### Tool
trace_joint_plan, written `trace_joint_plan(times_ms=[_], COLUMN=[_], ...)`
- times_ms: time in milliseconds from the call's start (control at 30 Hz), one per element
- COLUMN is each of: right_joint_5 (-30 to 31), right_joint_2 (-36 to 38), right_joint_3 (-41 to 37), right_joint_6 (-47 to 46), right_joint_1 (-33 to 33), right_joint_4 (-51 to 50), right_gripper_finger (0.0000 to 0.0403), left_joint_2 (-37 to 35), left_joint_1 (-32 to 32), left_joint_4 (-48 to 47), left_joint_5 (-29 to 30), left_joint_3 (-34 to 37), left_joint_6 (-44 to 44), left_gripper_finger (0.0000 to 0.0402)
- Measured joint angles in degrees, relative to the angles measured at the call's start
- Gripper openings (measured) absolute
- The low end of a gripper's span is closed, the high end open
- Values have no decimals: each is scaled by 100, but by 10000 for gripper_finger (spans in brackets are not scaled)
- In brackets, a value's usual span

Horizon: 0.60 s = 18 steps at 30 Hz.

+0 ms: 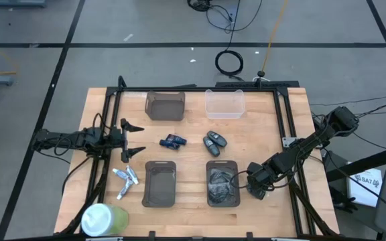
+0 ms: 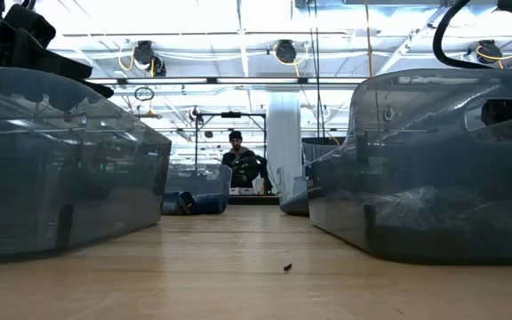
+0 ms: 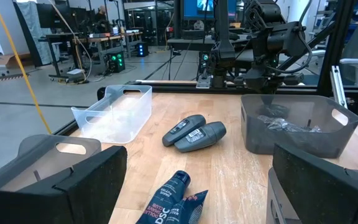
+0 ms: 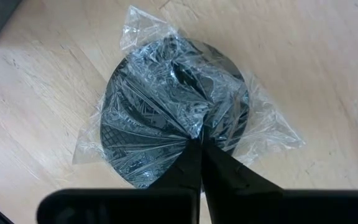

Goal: Pick & Place Travel size toiletries
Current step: Put the black hairbrush into the bottom right black bin

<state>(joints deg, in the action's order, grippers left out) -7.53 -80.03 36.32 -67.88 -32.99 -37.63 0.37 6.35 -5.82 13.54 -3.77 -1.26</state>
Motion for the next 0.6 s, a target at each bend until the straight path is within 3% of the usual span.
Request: trace_joint_plan(times_ms=[333, 600], right_joint_5=[-8, -312], right_joint_2=[0, 35], right_joint_3=[0, 0], right_joint_6=[25, 797], right_joint_1=[0, -7], right_joint_4=[-1, 23], right_gripper_finger=[0, 0], left_joint_2=[1, 1], left_joint_1=[0, 0], left_joint_4=[0, 0], left_joint_5=[0, 0], left_joint_3=[1, 1], left_joint_6=[2, 2], left_gripper_finger=[395, 395])
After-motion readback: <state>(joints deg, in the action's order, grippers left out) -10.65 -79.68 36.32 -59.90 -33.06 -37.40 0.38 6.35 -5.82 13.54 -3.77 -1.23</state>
